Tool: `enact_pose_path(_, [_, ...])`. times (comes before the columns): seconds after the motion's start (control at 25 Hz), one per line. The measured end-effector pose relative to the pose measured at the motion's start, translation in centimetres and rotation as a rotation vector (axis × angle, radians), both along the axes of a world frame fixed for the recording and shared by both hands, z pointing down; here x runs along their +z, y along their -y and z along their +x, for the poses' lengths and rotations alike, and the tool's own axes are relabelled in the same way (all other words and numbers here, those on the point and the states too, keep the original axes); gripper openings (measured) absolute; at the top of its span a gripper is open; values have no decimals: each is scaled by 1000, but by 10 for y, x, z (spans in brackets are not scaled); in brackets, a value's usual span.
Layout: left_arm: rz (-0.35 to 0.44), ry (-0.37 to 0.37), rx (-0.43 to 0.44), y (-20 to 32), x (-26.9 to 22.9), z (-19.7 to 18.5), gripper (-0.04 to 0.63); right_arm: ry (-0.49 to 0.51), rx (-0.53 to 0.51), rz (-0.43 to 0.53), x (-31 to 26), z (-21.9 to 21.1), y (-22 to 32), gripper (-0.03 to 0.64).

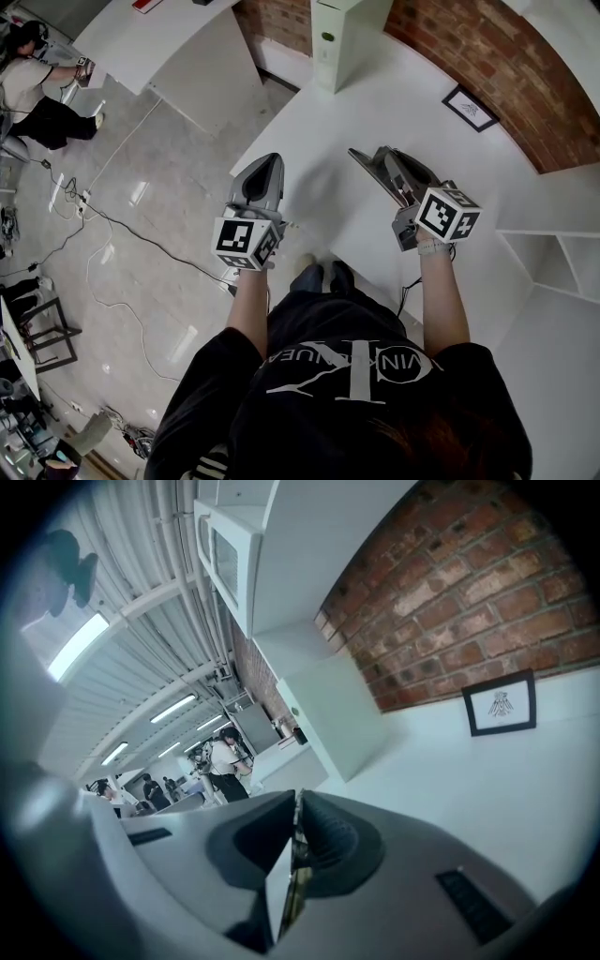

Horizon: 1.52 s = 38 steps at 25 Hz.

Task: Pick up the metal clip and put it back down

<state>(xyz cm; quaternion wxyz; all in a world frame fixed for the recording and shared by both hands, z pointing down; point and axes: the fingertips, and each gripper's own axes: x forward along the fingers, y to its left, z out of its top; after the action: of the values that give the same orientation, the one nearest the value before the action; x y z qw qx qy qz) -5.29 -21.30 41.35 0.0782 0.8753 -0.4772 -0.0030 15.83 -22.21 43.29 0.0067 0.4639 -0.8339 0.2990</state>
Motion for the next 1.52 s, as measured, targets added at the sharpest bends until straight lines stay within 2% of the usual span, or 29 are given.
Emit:
enact_pose_path(0.6, [-53,15,-1,-10,28,-4,-12,-19,-9,-71,41,-13,-2,35])
enact_pose_path(1.52, [-103,19,-21,-21,49,3,-11,21,-21,-142,81,-21,-4,35])
